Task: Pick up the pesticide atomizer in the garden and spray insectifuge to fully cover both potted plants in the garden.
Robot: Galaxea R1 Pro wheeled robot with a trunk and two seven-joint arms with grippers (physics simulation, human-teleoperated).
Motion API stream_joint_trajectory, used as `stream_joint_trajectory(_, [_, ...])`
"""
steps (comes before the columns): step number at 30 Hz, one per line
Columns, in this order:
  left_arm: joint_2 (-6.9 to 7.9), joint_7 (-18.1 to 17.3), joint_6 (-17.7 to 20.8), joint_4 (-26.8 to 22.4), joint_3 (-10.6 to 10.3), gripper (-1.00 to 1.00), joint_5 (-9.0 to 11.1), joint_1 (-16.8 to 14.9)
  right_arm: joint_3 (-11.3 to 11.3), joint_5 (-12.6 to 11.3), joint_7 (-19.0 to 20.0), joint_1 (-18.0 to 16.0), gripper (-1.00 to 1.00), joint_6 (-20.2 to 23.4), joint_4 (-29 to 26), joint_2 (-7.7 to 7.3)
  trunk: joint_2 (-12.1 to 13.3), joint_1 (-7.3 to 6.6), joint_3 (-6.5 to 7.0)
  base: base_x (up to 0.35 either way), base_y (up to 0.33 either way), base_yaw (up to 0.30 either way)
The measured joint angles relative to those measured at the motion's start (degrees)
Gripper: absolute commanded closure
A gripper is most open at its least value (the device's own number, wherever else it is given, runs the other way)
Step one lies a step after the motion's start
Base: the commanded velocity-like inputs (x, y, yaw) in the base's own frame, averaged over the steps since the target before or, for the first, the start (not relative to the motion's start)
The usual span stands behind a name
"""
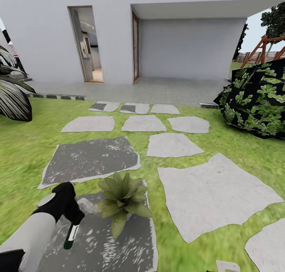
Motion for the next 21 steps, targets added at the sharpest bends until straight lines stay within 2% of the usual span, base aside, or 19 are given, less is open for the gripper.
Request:
stream_joint_trajectory(2, [2.36, -1.9, -0.1, 0.0, 0.0, 1.00, 0.1, -0.6, 0.0, 0.0, 0.0, 0.1, -1.00, 0.0, 0.0, -0.01, 0.0, 0.00, 0.00, 0.000, 0.000, 0.000])
stream_joint_trajectory(4, [5.87, -6.8, -0.4, 0.0, -0.1, 1.00, 0.0, -1.2, 0.0, 0.0, 0.0, 0.1, -1.00, 0.0, 0.0, -0.02, 0.0, 0.00, 0.00, 0.000, 0.000, 0.000])
stream_joint_trajectory(5, [6.72, -8.1, -0.5, -0.1, 0.0, 1.00, -0.3, -1.3, 0.0, 0.0, 0.0, 0.1, -1.00, 0.0, 0.0, -0.02, 0.0, 0.00, 0.00, 0.000, 0.000, 0.000])
stream_joint_trajectory(6, [6.87, -8.7, -0.5, -0.1, 0.0, 1.00, -0.8, -1.3, 0.0, 0.0, 0.0, 0.1, -1.00, 0.0, 0.0, -0.03, 0.0, 0.00, 0.00, 0.000, 0.000, 0.000])
stream_joint_trajectory(8, [6.60, -9.3, -0.4, -0.1, 0.0, 1.00, -2.9, -1.4, 0.0, 0.0, 0.0, 0.1, -1.00, 0.0, 0.0, 0.00, 0.0, 0.00, 0.00, 0.000, 0.000, 0.000])
stream_joint_trajectory(9, [5.63, -9.6, -0.4, -0.1, 0.0, 1.00, -3.8, -1.4, 0.0, 0.0, 0.0, 0.1, -1.00, 0.0, 0.0, 0.00, 0.0, 0.00, 0.00, 0.000, 0.000, 0.000])
stream_joint_trajectory(14, [0.52, -9.8, -0.3, -0.2, 0.0, 1.00, -5.0, -3.8, 0.0, 0.0, 0.0, 0.1, -1.00, 0.0, 0.0, -0.01, 0.0, 0.00, 0.00, 0.000, 0.000, 0.000])
stream_joint_trajectory(15, [0.06, -9.8, -0.3, -0.2, 0.0, 1.00, -5.4, -4.2, 0.0, 0.0, 0.0, 0.1, -1.00, 0.0, 0.0, -0.01, 0.0, 0.00, 0.00, 0.000, 0.000, 0.000])
stream_joint_trajectory(17, [0.07, -9.8, -0.3, -0.1, -0.1, 1.00, -5.7, -4.4, 0.0, 0.0, 0.0, 0.1, -1.00, 0.0, 0.0, -0.01, 0.0, 0.00, 0.00, 0.000, 0.000, 0.000])
stream_joint_trajectory(21, [1.18, -9.7, -0.5, 0.3, -0.2, 1.00, -6.5, -3.9, 0.0, 0.0, 0.0, 0.1, -1.00, 0.0, 0.0, -0.01, 0.0, 0.00, 0.00, 0.000, 0.000, 0.000])
